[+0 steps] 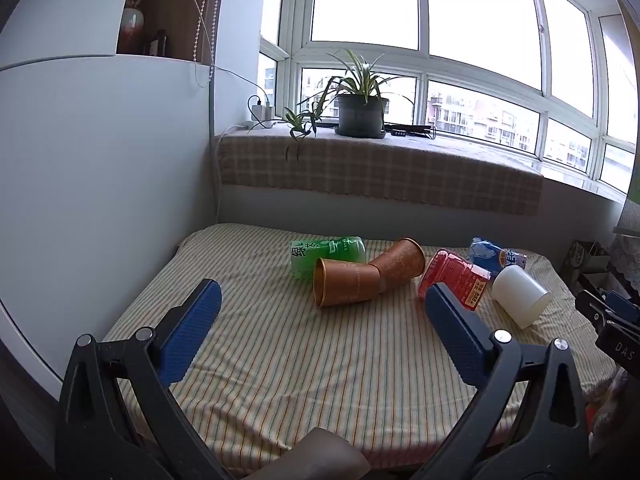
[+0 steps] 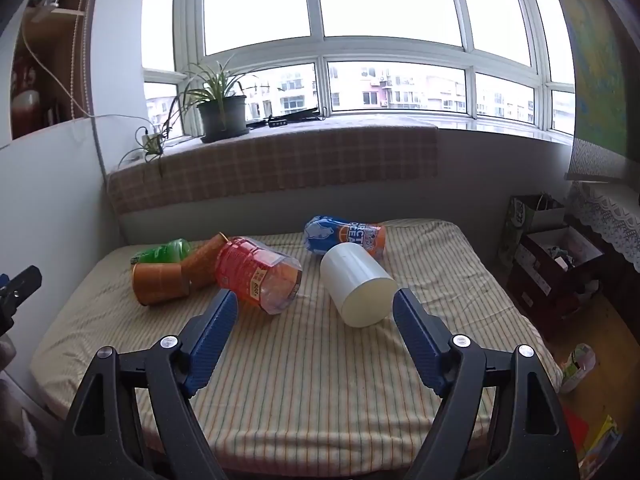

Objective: Flip cup upright

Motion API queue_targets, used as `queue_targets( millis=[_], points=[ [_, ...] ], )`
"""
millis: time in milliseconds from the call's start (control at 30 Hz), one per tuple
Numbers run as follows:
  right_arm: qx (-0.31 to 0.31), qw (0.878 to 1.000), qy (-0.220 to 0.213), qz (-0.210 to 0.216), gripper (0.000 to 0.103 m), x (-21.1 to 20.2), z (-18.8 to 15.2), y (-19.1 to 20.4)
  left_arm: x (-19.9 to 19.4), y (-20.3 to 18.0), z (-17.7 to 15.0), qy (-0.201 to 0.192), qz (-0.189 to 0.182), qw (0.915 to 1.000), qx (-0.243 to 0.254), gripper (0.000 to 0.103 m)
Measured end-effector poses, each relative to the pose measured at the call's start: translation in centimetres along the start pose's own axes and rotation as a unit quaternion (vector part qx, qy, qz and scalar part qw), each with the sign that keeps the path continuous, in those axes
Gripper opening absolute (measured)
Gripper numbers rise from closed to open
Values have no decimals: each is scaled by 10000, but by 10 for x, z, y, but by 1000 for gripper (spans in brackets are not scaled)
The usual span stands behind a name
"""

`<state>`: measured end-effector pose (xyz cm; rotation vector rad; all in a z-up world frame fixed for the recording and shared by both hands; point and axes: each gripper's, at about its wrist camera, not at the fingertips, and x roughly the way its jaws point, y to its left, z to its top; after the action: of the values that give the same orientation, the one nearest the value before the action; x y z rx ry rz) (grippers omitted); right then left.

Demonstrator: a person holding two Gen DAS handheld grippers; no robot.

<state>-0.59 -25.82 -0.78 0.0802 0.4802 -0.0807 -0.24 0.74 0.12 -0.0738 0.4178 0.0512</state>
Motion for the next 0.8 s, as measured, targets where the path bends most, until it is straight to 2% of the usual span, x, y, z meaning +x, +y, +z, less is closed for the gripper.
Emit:
queue_targets(
  millis=[800],
  points=[
    [49,9999,98,38,80,7,-3,2,2,2,2,25,25,10000,-6,103]
  ],
)
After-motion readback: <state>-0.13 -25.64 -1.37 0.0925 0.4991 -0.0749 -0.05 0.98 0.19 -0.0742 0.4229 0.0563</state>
